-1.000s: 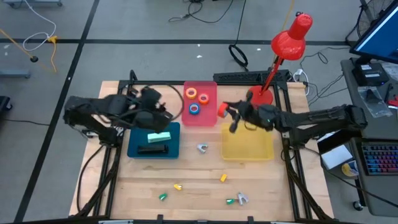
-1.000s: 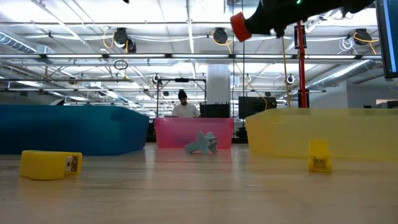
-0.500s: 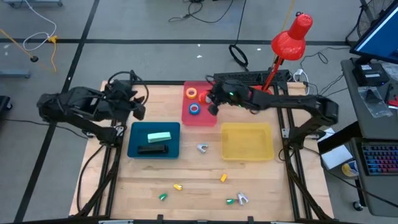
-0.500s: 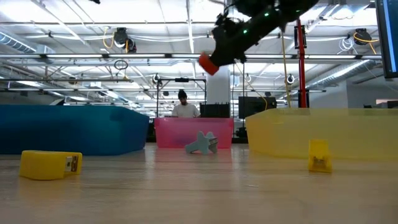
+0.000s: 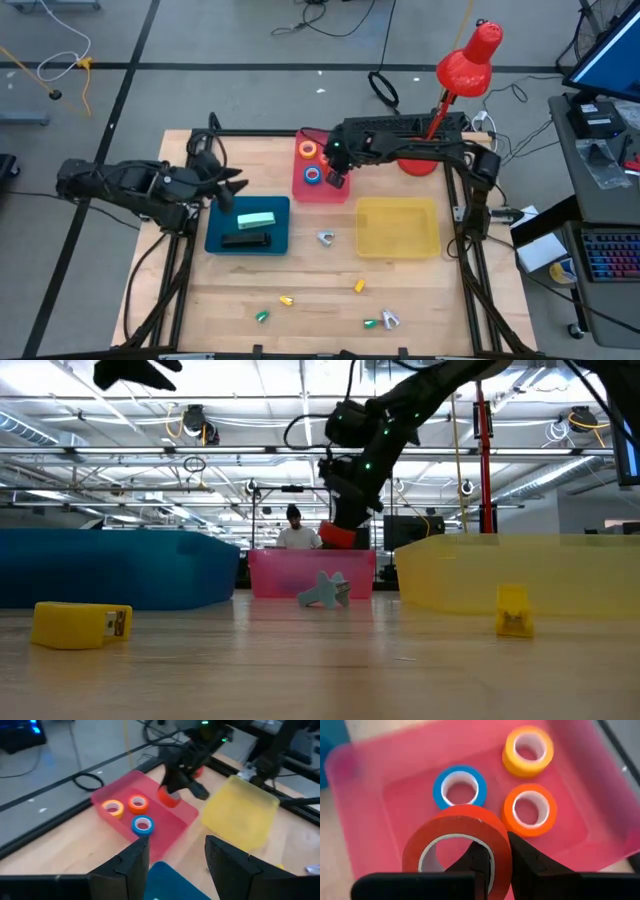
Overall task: Pick and place Stapler, Stapler remover, tape
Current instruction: Put the red tape into the pink bin
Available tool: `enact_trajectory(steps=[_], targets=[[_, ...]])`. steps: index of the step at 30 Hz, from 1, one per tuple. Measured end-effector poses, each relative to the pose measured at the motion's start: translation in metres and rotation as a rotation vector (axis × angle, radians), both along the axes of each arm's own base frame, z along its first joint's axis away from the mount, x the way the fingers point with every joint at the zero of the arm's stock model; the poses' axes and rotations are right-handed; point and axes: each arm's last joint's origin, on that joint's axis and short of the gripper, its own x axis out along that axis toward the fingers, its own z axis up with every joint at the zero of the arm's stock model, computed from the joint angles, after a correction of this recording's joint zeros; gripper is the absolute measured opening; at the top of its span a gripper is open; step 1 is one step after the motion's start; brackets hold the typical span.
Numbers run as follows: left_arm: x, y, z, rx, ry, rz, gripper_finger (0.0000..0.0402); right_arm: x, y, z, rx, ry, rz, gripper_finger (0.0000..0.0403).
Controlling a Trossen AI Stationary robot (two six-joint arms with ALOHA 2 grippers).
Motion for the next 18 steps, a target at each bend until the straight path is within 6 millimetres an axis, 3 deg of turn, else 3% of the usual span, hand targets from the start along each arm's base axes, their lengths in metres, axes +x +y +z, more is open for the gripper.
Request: enact_trajectory(steps=[8, 18], targets=[[-0.001, 0.01, -0.041, -0.057, -0.116, -0.084, 0.0189, 0.002, -0.001, -0.02, 0.033, 0.088, -0.002, 0.0033], [0.006, 0.031, -0.07, -0.103, -0.17, -0.19, 0.0189, 0.004, -0.002, -0.019, 0.007, 0.068, 0.008, 0.0033]])
